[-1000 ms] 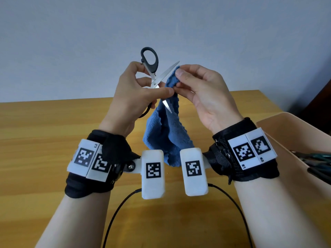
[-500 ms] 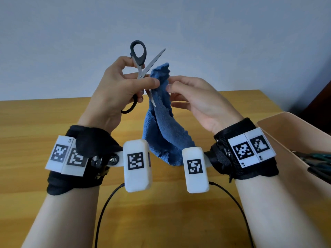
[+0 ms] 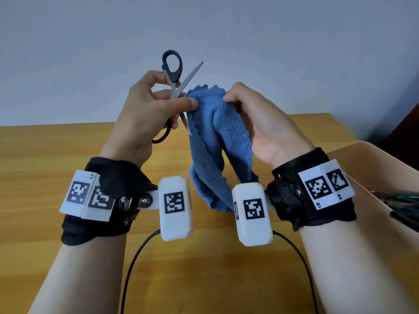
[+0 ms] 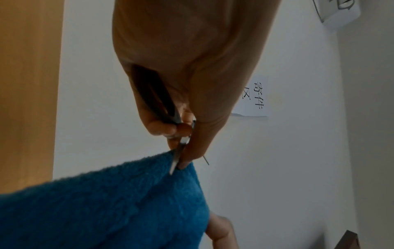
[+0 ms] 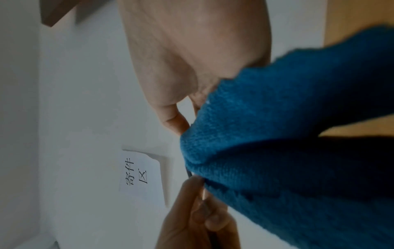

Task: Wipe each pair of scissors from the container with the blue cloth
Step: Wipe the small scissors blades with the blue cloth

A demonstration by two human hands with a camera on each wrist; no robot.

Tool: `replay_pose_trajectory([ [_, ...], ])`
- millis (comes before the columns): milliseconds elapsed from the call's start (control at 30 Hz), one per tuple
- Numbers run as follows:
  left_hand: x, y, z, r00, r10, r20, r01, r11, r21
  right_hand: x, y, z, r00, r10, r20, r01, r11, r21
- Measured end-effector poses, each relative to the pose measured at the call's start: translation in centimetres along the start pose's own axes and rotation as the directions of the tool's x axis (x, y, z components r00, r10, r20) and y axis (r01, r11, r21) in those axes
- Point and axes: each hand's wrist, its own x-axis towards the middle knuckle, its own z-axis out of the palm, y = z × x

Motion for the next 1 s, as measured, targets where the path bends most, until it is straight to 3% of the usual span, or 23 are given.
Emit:
replay_pose_trajectory([
  [167, -0.2, 0.0, 0.5, 1.000, -0.002, -0.008, 0.002, 1.000, 0.010, 0.1, -0.1, -0.8, 0.997, 0.036, -0.062, -0.022, 0.979, 0.204],
  [367, -0.1, 0.1, 0.4, 0.998, 0.017, 0.052, -0.021, 0.998, 0.068, 0.2, -0.1, -1.3, 0.980, 0.010, -0.199, 0.059, 0.939, 0.340],
  [500, -0.3, 0.0, 0.0, 0.987, 0.055, 0.149, -0.072, 0.992, 0.107, 0.4, -0.1, -1.4, 0.977, -0.010, -0.215, 0.095, 0.916, 0.390],
  [633, -0.5, 0.2, -0.2, 0.975, 0.076, 0.209, -0.107, 0.984, 0.145, 0.6, 0.2, -1.3, 0.978, -0.025, -0.205, 0.100, 0.926, 0.364],
  [867, -0.5, 0.1, -0.3, 0.979, 0.075, 0.188, -0.108, 0.979, 0.174, 0.6, 0.1, -0.9, 0.997, -0.041, -0.064, 0.054, 0.974, 0.218],
  [1000, -0.3, -0.1, -0.2, 0.984, 0.079, 0.158, -0.108, 0.976, 0.189, 0.3, 0.1, -0.7, 0.998, -0.035, -0.044, 0.039, 0.994, 0.099],
])
